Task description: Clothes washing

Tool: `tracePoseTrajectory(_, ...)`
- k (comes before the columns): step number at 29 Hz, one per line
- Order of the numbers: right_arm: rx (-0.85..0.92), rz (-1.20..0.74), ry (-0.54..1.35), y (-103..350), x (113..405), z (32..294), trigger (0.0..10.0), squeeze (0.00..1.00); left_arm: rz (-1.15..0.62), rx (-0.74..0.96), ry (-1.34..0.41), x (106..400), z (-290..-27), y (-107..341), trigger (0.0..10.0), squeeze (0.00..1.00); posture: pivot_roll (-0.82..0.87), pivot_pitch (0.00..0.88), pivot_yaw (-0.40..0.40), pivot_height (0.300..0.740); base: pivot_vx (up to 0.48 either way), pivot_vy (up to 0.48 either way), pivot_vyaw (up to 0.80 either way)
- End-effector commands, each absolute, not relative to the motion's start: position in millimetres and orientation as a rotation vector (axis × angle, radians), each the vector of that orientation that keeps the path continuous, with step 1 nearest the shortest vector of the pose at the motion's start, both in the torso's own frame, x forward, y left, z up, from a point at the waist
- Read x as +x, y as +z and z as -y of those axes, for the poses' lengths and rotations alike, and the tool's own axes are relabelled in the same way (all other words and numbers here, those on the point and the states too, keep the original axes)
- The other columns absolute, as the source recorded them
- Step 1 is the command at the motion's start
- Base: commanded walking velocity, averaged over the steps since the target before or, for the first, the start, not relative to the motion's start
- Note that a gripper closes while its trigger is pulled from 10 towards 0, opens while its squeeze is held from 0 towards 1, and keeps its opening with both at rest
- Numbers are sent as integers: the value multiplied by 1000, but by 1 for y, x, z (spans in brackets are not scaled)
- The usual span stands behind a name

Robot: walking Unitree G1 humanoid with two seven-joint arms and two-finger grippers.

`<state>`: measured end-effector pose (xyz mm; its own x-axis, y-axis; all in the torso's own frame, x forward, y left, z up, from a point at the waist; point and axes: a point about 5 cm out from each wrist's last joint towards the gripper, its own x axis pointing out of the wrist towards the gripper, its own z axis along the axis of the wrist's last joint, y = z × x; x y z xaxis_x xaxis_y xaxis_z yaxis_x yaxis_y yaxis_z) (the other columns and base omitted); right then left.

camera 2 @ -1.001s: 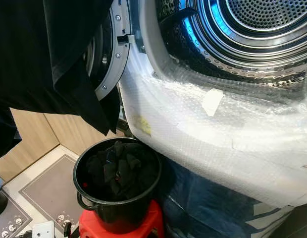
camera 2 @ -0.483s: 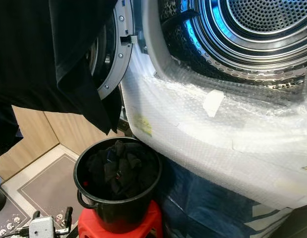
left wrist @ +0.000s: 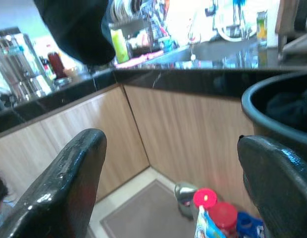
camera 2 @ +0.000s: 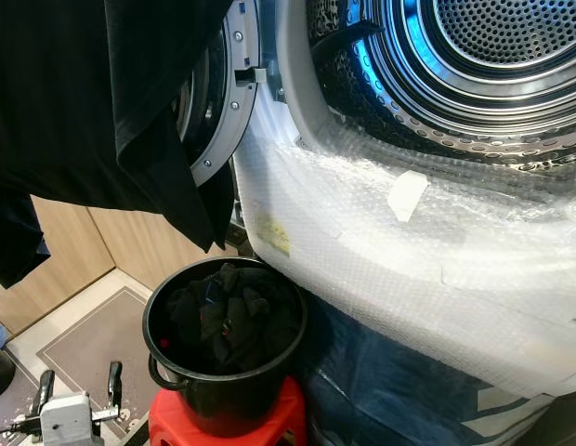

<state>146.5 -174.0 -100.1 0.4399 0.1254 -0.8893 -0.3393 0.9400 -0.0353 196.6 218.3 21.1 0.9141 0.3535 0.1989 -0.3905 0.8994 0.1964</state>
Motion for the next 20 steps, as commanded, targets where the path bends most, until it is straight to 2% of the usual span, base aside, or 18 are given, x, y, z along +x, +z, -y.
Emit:
tracePoseTrajectory(1, -220, -1084, 294, -100, 146, 173, 10000, 0, 182, 231, 394, 202, -223, 28, 10000, 0, 77, 0, -6, 740, 0, 0, 0)
tracePoseTrajectory(8, -213, -1081, 284, -100, 148, 174, 10000, 0, 235, 149, 315, 225, -213, 46, 10000, 0, 68, 0, -3, 740, 0, 0, 0)
tracePoseTrajectory(16, -206, -1077, 267, -99, 150, 175, 10000, 0, 150, -16, 34, 269, -191, 58, 10000, 0, 50, 0, 4, 740, 0, 0, 0)
tracePoseTrajectory(20, -195, -1077, 250, -99, 149, 175, 10000, 0, 103, -30, -96, 276, -178, 57, 10000, 0, 35, 0, 13, 740, 0, 0, 0)
